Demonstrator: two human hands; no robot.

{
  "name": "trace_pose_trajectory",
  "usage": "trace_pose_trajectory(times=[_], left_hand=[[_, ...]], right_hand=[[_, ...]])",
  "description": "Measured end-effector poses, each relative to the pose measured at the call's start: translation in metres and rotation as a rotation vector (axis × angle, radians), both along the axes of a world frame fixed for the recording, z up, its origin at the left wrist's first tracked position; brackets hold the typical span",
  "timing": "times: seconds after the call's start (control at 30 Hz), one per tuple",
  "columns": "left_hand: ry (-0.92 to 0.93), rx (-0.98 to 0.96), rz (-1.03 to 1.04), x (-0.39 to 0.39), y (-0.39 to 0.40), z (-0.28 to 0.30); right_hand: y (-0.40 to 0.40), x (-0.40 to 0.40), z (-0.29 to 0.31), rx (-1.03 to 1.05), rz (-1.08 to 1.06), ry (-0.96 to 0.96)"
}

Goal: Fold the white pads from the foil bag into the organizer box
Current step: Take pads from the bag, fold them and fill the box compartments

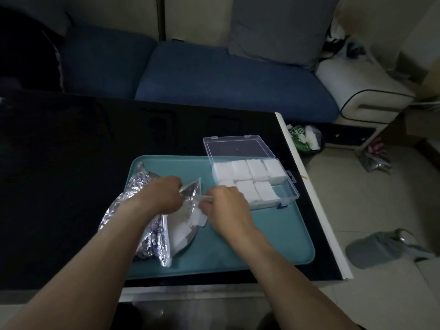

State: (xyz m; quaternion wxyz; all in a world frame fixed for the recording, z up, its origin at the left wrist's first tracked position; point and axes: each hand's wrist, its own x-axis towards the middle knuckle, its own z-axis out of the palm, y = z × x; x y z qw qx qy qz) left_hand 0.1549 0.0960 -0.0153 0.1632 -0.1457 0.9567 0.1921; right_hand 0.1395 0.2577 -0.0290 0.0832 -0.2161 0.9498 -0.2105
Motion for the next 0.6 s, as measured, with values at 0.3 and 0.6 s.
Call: trace_pose_trajectory(times=[0.3,0.6], left_hand=[[0.345,-0.091,-0.158,0.001,0.023,0.004],[0.102,-0.325,-0.1,-0.007,0.043,-0.025]], right_hand=[[0.042,-0.017,0.028,-0.27,-0.251,-0.25],[0.057,-0.024,0.021,-0.324,-0.274,-0.321]])
